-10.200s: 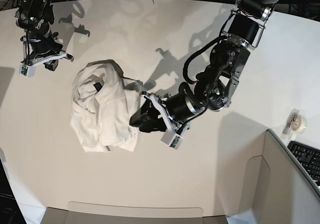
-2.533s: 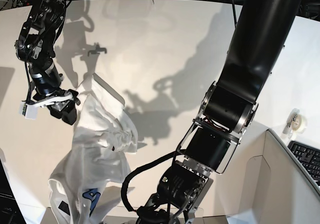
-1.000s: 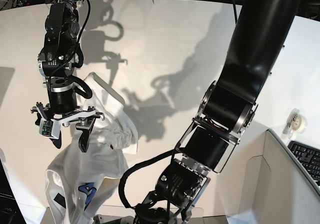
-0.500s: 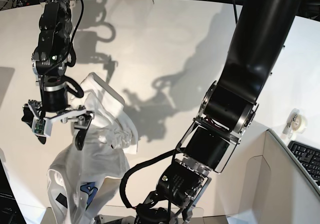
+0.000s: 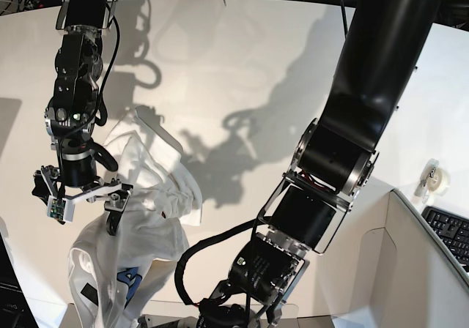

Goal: Layout the t-shirt on the table in an organized manner, then fold the t-shirt properly
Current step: 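Grasp the hanging t-shirt with the right gripper beside the left gripper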

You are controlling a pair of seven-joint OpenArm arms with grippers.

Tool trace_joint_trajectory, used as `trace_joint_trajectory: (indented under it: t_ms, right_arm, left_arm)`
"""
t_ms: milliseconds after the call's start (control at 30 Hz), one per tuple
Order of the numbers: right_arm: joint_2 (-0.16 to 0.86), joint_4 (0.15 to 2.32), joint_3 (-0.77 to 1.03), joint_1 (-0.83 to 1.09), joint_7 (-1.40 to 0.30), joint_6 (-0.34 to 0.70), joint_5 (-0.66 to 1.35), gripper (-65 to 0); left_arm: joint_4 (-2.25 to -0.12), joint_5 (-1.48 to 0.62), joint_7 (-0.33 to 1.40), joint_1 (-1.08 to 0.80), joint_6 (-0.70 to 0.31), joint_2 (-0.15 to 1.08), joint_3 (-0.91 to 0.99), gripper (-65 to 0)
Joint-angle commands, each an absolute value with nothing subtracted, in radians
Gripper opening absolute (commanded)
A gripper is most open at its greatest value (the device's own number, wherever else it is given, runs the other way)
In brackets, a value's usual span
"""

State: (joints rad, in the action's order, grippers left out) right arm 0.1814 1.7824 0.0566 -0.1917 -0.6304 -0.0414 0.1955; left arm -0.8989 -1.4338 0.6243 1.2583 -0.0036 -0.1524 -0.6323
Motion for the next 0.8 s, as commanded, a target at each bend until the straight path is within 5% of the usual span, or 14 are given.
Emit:
trace_joint_trajectory:
  t_ms: [0,767]
  right_arm:
    - [0.186,1.79,0.056,-0.223,-0.601,-0.039,0.194,-2.4]
    - [0.16,1.716,-0.047,-0.286,-0.601,-0.039,0.194,-2.6]
  left_arm:
    - [-0.914,-1.454,0.599,1.309,-0.018,-0.157,-0.622,-65.0]
    - [-0.914,-1.454,0.599,1.309,-0.018,-0.157,-0.625,-65.0]
